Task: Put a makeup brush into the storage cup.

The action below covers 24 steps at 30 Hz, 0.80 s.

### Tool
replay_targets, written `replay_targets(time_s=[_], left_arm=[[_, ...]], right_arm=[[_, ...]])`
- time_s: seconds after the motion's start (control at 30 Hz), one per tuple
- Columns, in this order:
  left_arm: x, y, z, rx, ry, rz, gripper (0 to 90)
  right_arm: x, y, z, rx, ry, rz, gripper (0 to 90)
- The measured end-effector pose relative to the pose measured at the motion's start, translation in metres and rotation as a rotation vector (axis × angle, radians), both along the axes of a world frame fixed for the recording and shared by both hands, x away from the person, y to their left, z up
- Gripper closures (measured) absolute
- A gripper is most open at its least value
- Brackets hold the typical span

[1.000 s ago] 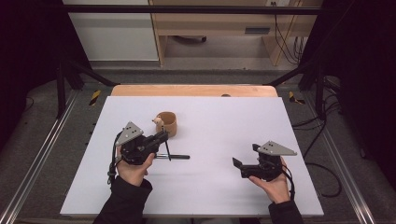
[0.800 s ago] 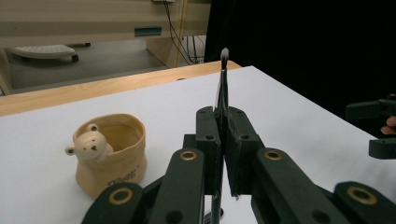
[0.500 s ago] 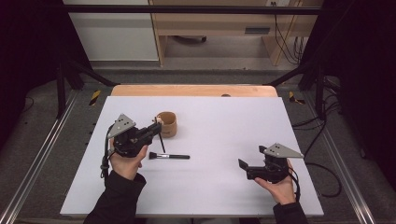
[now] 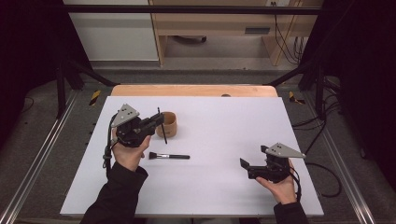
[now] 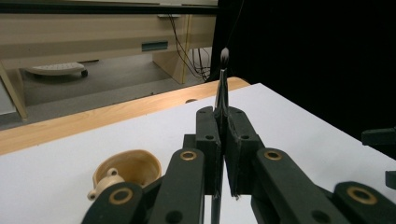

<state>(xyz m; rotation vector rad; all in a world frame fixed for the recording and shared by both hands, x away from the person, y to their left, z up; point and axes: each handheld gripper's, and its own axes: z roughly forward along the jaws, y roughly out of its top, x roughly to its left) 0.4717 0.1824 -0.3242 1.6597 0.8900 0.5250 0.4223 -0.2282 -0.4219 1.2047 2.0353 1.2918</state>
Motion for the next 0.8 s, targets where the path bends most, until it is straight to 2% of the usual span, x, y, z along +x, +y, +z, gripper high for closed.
replay_targets(time_s=[0.33, 0.8], left_arm=[[0.015, -0.006, 0.009, 0.023, -0.010, 0.007, 84.4], [0.036, -0.003, 0.013, 0.037, -0.003, 0.033, 84.4]], right_arm=[[0.000, 0.000, 0.000, 0.009, 0.001, 0.000, 6.2], [0.000, 0.000, 0.000, 0.015, 0.002, 0.005, 6.1]])
